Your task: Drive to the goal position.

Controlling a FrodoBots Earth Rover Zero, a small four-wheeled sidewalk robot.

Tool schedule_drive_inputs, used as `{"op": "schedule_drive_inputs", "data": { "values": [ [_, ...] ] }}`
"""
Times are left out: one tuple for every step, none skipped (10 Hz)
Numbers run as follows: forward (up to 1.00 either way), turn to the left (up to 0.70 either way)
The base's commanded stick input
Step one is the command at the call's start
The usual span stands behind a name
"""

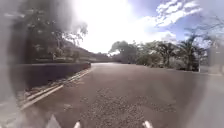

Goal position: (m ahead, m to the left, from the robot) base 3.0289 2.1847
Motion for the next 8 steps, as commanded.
{"op": "schedule_drive_inputs", "data": {
  "values": [
    [0.5, 0.0],
    [0.5, 0.0],
    [0.5, 0.0],
    [0.5, 0.0],
    [0.5, 0.0],
    [0.5, 0.0],
    [0.5, 0.0],
    [0.5, 0.0]
  ]
}}
